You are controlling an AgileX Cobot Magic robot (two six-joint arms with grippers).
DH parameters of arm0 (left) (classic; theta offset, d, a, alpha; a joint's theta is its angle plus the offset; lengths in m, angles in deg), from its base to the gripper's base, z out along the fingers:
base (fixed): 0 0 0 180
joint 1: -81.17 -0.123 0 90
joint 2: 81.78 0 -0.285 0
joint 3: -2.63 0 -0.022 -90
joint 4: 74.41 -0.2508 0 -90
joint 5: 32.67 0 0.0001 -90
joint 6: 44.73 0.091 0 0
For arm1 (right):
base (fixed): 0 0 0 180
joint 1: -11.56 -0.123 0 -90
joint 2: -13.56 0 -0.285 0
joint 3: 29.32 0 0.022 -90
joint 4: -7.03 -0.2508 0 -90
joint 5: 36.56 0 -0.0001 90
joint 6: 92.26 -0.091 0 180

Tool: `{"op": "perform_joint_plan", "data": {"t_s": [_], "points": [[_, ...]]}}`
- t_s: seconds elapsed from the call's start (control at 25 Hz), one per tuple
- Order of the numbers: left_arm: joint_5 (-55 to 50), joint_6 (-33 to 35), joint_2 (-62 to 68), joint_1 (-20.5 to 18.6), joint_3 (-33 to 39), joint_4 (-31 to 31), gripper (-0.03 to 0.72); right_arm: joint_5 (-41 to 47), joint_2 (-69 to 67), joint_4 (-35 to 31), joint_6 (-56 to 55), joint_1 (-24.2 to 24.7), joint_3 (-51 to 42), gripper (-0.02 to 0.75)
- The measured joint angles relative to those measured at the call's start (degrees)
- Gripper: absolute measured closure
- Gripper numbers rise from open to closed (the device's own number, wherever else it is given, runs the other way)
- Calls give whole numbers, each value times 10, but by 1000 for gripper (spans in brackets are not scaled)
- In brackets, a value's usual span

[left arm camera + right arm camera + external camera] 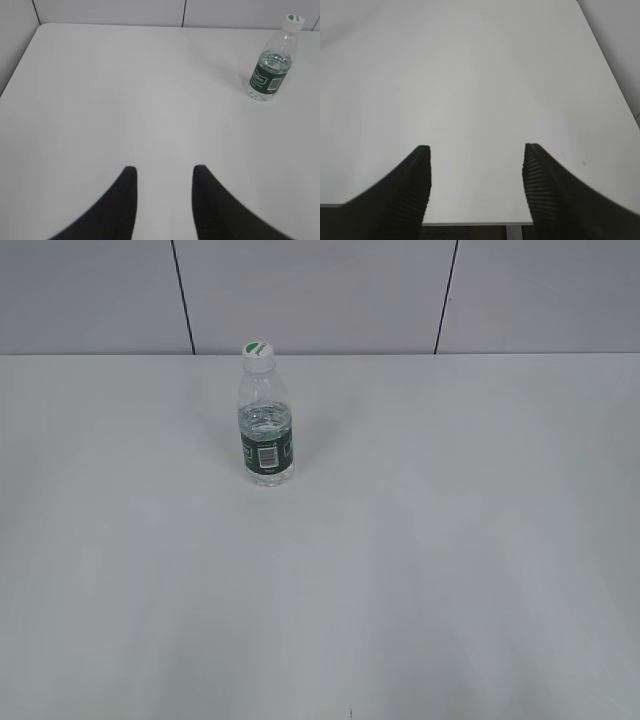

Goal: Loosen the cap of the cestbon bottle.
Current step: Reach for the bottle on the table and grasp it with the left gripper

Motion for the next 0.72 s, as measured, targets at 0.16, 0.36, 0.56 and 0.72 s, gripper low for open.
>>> {"op": "perform_joint_plan", "data": {"t_s": [0.16, 0.36, 0.56, 0.72], "points": [[0, 0, 0, 0, 0, 0, 449, 0, 0, 0, 0, 0, 0, 291], [0, 0, 0, 0, 0, 0, 449, 0, 0, 0, 0, 0, 0, 291], [32, 0, 0, 0, -10, -8, 449, 0, 0, 0, 0, 0, 0, 291], [126, 0, 19, 0, -15, -29, 449, 0, 0, 0, 0, 0, 0, 291]]}}
